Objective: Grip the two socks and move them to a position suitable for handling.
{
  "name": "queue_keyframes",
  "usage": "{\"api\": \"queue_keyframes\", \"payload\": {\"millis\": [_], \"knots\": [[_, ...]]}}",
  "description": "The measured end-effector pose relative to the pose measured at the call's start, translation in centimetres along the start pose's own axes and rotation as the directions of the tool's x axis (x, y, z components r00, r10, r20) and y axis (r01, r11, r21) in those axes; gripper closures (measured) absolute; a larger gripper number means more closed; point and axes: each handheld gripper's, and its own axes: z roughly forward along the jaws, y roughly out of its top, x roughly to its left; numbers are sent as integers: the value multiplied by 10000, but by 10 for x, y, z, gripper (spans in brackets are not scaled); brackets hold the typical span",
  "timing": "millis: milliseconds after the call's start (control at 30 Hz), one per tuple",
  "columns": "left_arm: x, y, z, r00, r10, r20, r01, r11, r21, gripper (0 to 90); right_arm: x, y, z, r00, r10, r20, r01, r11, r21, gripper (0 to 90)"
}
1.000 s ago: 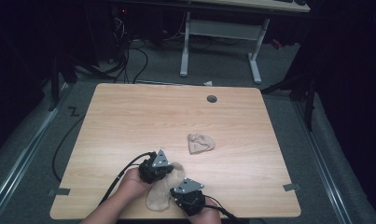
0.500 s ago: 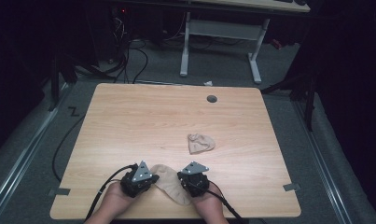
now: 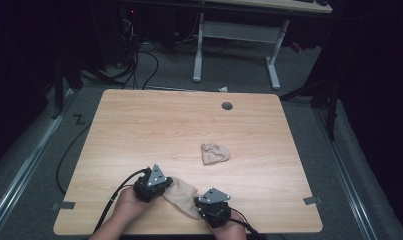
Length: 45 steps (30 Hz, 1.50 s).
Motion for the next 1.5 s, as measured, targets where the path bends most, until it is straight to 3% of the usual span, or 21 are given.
{"api": "queue_keyframes", "payload": {"millis": [233, 333, 433, 467, 500, 533, 567, 600, 700, 733, 767, 800, 833, 900, 933, 1033, 1100, 1133, 1167, 1300, 1500], "knots": [[-17, -18, -20, 9981, -154, 597, 162, 9998, -141, 849, -28, 3, 7, 9964, 500, 681, -483, 9985, -260, 872], [-22, -19, -22, 9983, -180, 562, 192, 9996, -215, 826, -33, 6, 8, 9961, 662, 585, -654, 9977, -153, 853], [-24, -19, -24, 9973, -483, 544, 520, 9963, -683, 780, -36, 11, 4, 9955, 663, 684, -637, 9972, -390, 846], [-21, -20, -28, 9969, -661, 437, 702, 9926, -993, 751, -45, 21, -1, 9912, 777, 1068, -703, 9949, -720, 827], [-21, -21, -28, 9913, -1207, 521, 1267, 9830, -1327, 724, -52, 27, -3, 9872, 916, 1302, -803, 9927, -898, 816], [-21, -21, -28, 9913, -1207, 521, 1267, 9830, -1327, 703, -52, 27, -3, 9872, 916, 1302, -803, 9927, -898, 816], [-21, -22, -28, 9849, -1635, 572, 1709, 9712, -1658, 692, -71, 39, -2, 9762, 1264, 1761, -1070, 9875, -1160, 792], [-13, -24, -31, 9895, -1398, 368, 1439, 9767, -1589, 680, -82, 45, 0, 9690, 1485, 1974, -1264, 9846, -1205, 770], [-6, -25, -32, 9895, -1403, 353, 1440, 9780, -1509, 664, -104, 54, 9, 9563, 1950, 2178, -1703, 9772, -1272, 727], [2, -27, -33, 9927, -1195, 180, 1209, 9834, -1356, 663, -125, 60, 20, 9406, 2409, 2391, -2188, 9689, -1156, 695], [2, -27, -33, 9927, -1195, 180, 1209, 9834, -1356, 661, -125, 60, 20, 9406, 2409, 2391, -2188, 9689, -1156, 695], [6, -28, -34, 9898, -1412, 196, 1426, 9793, -1437, 661, -142, 61, 32, 9287, 2723, 2517, -2554, 9618, -982, 690], [6, -28, -34, 9898, -1412, 196, 1426, 9793, -1437, 661, -148, 60, 38, 9256, 2882, 2453, -2798, 9576, -693, 710], [9, -29, -36, 9887, -1494, 153, 1500, 9774, -1489, 661, -150, 57, 44, 9293, 2878, 2316, -2858, 9573, -428, 757], [10, -29, -37, 9883, -1519, 122, 1520, 9763, -1544, 661, -142, 53, 52, 9429, 2427, 2281, -2477, 9688, -71, 828], [11, -30, -37, 9881, -1535, 79, 1529, 9763, -1529, 660, -124, 56, 53, 9577, 2195, 1859, -2243, 9745, 48, 847], [11, -29, -37, 9866, -1628, 119, 1627, 9748, -1524, 655, -107, 57, 55, 9705, 1681, 1727, -1723, 9850, 98, 851], [11, -29, -37, 9866, -1628, 119, 1627, 9748, -1524, 655, -107, 57, 55, 9705, 1681, 1727, -1723, 9850, 98, 851], [11, -29, -37, 9870, -1602, 124, 1602, 9751, -1532, 654, -92, 58, 55, 9783, 1458, 1471, -1485, 9889, 74, 852], [9, -29, -36, 9887, -1494, 105, 1494, 9787, -1409, 652, -73, 61, 51, 9825, 1149, 1467, -1121, 9933, -272, 853], [11, -29, -36, 9883, -1526, 38, 1516, 9787, -1385, 651, -70, 74, 39, 9806, 1020, 1672, -897, 9928, -793, 855]]}}
